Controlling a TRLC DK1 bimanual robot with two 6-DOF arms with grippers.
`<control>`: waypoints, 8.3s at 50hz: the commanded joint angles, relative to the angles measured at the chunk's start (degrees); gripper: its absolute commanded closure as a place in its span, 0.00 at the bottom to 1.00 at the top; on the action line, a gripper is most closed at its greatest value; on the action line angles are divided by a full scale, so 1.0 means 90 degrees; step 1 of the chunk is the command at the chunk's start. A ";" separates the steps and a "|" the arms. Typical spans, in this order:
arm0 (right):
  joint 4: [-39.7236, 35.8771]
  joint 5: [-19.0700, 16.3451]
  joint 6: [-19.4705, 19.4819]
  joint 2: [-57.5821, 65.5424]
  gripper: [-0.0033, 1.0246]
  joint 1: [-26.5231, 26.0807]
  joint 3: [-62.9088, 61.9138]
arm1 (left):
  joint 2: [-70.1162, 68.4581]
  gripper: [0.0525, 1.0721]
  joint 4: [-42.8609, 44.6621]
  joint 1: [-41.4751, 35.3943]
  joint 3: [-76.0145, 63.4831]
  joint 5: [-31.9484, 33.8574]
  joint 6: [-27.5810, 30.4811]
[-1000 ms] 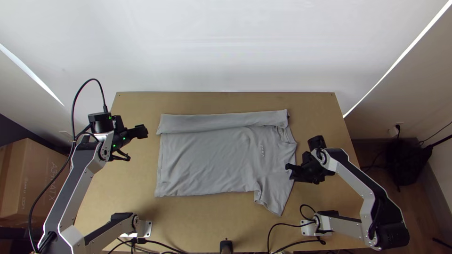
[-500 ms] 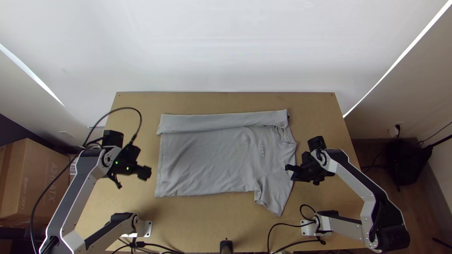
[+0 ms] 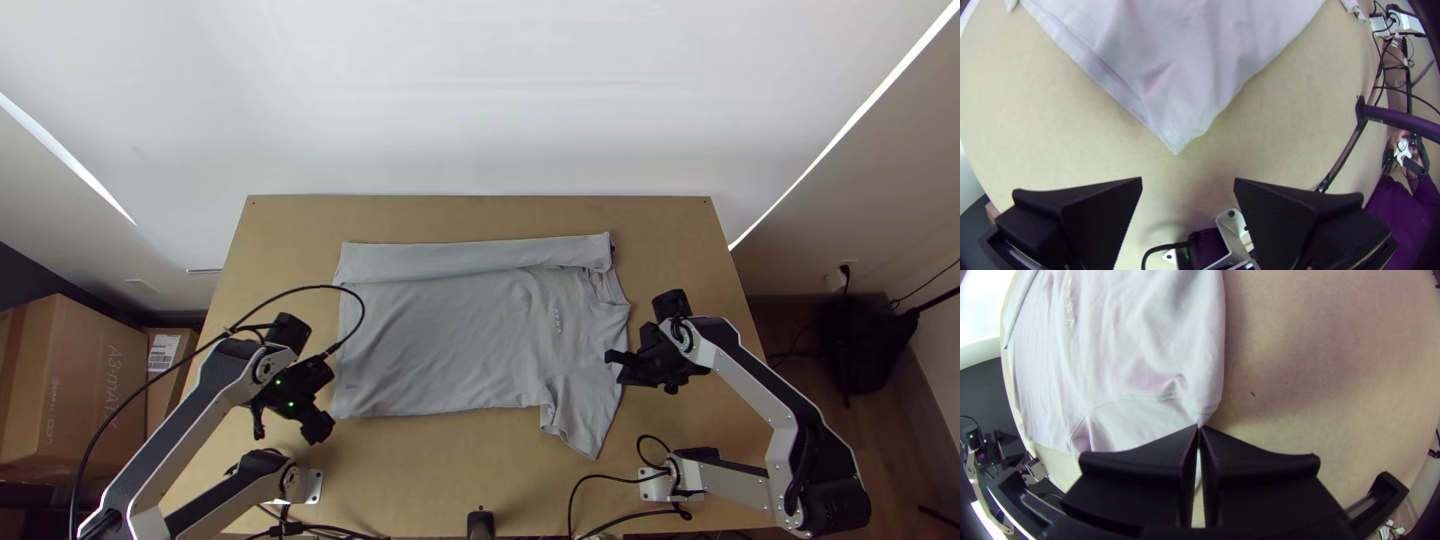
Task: Fold the t-shirt
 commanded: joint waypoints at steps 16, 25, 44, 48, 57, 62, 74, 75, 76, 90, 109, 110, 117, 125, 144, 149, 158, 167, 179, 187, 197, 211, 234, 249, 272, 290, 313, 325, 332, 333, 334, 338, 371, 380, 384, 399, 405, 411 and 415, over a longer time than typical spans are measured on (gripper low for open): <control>-0.0082 -0.0062 -0.0053 -0.0191 0.97 0.0017 -0.0161 | 0.1092 0.22 0.0701 -0.0157 -0.0072 -0.0018 -0.0211; -0.0072 -0.0062 -0.0063 -0.0171 0.97 -0.0022 -0.0102 | 0.1307 0.42 0.0974 -0.0206 -0.0101 -0.0008 -0.0221; -0.0072 -0.0043 -0.0248 0.0024 0.97 -0.0432 0.0054 | 0.1424 0.97 0.1101 -0.0167 -0.0150 0.0432 -0.0006; -0.0072 -0.0004 -0.0385 0.0024 0.97 -0.0686 0.0113 | 0.1414 0.97 0.1111 0.0253 -0.0101 0.0441 0.0209; -0.0130 0.0006 -0.0707 0.0014 0.97 -0.1203 0.0220 | 0.1365 0.97 0.1081 0.1015 -0.0033 0.0441 0.0648; -0.0218 0.0026 -0.0795 -0.0035 0.97 -0.1350 0.0357 | 0.1336 0.97 0.1081 0.1269 0.0026 0.0441 0.0775; -0.0306 0.0016 -0.0815 -0.0406 0.97 -0.1379 0.0864 | 0.1121 0.97 0.1169 0.1445 0.0348 0.0480 0.0746; -0.0326 0.0016 -0.0815 -0.0425 0.97 -0.1379 0.0913 | 0.1102 0.97 0.1169 0.1464 0.0397 0.0480 0.0746; -0.0345 0.0016 -0.0815 -0.0435 0.97 -0.1389 0.0962 | 0.1092 0.97 0.1169 0.1484 0.0446 0.0480 0.0736; -0.0726 0.0016 -0.0912 -0.0630 0.97 -0.1389 0.1577 | 0.0994 0.97 0.1081 0.1679 0.1120 0.0598 0.0697; -0.0853 0.0006 -0.0893 -0.0747 0.97 -0.1360 0.2329 | 0.1082 0.98 0.1101 0.1894 0.1842 0.0803 0.0677; -0.0853 0.0006 -0.0883 -0.0747 0.97 -0.1350 0.2359 | 0.1092 0.98 0.1111 0.1904 0.1881 0.0803 0.0668; -0.0853 0.0006 -0.0844 -0.0747 0.97 -0.1272 0.2564 | 0.1131 0.98 0.1238 0.1923 0.2214 0.0900 0.0502; -0.0843 0.0006 -0.0785 -0.0738 0.97 -0.1194 0.2710 | 0.1316 0.98 0.1374 0.1923 0.2643 0.1018 0.0297; -0.0814 0.0006 -0.0698 -0.0435 0.97 -0.0920 0.3140 | 0.1824 0.98 0.1726 0.1767 0.3376 0.1096 -0.0075; -0.0775 0.0006 -0.0678 -0.0249 0.97 -0.0852 0.3286 | 0.1971 0.98 0.1804 0.1718 0.3542 0.1096 -0.0133; -0.0697 0.0035 -0.0610 0.0210 0.97 -0.0637 0.3589 | 0.2254 0.98 0.1970 0.1659 0.3747 0.1096 -0.0172; -0.0570 0.0123 -0.0463 0.0835 0.97 -0.0383 0.4087 | 0.2684 0.98 0.2126 0.1620 0.4040 0.1096 -0.0221; -0.0570 0.0280 -0.0395 0.1948 0.97 -0.0100 0.5093 | 0.3436 0.98 0.2312 0.1620 0.4694 0.1096 -0.0231; -0.0570 0.0348 -0.0395 0.2700 0.97 -0.0032 0.5855 | 0.4002 0.98 0.2302 0.1630 0.5270 0.1096 -0.0221; -0.0570 0.0377 -0.0346 0.3520 0.97 -0.0032 0.6558 | 0.4637 0.98 0.2302 0.1630 0.5915 0.1096 -0.0182; -0.0570 0.0407 -0.0278 0.4712 0.97 -0.0080 0.7486 | 0.5408 0.98 0.2292 0.1650 0.6491 0.1096 -0.0153; -0.0648 0.0455 -0.0121 0.5971 0.97 -0.0207 0.8765 | 0.6297 0.98 0.2312 0.1786 0.7008 0.1105 -0.0192; -0.0804 0.0524 -0.0151 0.6411 0.97 -0.0315 0.9273 | 0.6668 0.98 0.2351 0.1777 0.7174 0.1105 -0.0241; -0.1000 0.0680 -0.0121 0.6508 0.03 -0.0383 0.9321 | 0.6912 0.28 0.2898 0.1786 0.7165 0.1311 -0.0651; -0.0990 0.0465 0.0172 0.5161 0.04 -0.0539 0.8560 | 0.6697 0.07 0.2712 0.2519 0.7292 0.1584 -0.1295; -0.1009 -0.2172 0.1236 0.4135 0.04 -0.1028 0.7974 | 0.6356 0.07 0.3298 0.3339 0.5846 0.3234 -0.1608; -0.1009 -0.2191 0.1275 0.3911 0.04 -0.0998 0.7818 | 0.6268 0.07 0.3191 0.3183 0.5143 0.3557 -0.1285; -0.1009 -0.2191 0.1265 0.3803 0.04 -0.0998 0.7700 | 0.6131 0.07 0.3240 0.2851 0.4674 0.3547 -0.1188; -0.1009 -0.2191 0.1265 0.3794 0.04 -0.0998 0.7681 | 0.6111 0.07 0.3259 0.2802 0.4635 0.3547 -0.1198; -0.1009 -0.2191 0.1265 0.3774 0.04 -0.0998 0.7661 | 0.6102 0.07 0.3298 0.2743 0.4596 0.3547 -0.1217; -0.1000 -0.2191 0.1265 0.3725 0.04 -0.0979 0.7593 | 0.6092 0.07 0.3357 0.2470 0.4508 0.3547 -0.1354; -0.0638 -0.2181 0.1236 0.2983 0.04 -0.0950 0.6685 | 0.5731 0.98 0.4744 0.2011 0.4147 0.3049 -0.2702; -0.0550 -0.2181 0.1217 0.2934 0.04 -0.1008 0.6607 | 0.5438 0.98 0.4333 0.3124 0.4098 0.3059 -0.2106; -0.0531 -0.2181 0.1197 0.2934 0.04 -0.1047 0.6587 | 0.5369 0.98 0.4089 0.3661 0.4196 0.3088 -0.1793; -0.0492 -0.2181 0.1168 0.2856 0.04 -0.1067 0.6470 | 0.4861 0.98 0.2507 0.4794 0.4831 0.3186 -0.0807; -0.0394 -0.2181 0.1177 0.2778 0.04 -0.1028 0.6284 | 0.4354 0.98 0.2029 0.4423 0.4928 0.3244 -0.0875; -0.0355 -0.2181 0.1197 0.2700 0.04 -0.0979 0.6138 | 0.3895 0.98 0.1794 0.3593 0.5153 0.3254 -0.1256; -0.0296 -0.2181 0.1217 0.2631 0.04 -0.0950 0.6040 | 0.3729 0.98 0.1794 0.2968 0.5417 0.3254 -0.1627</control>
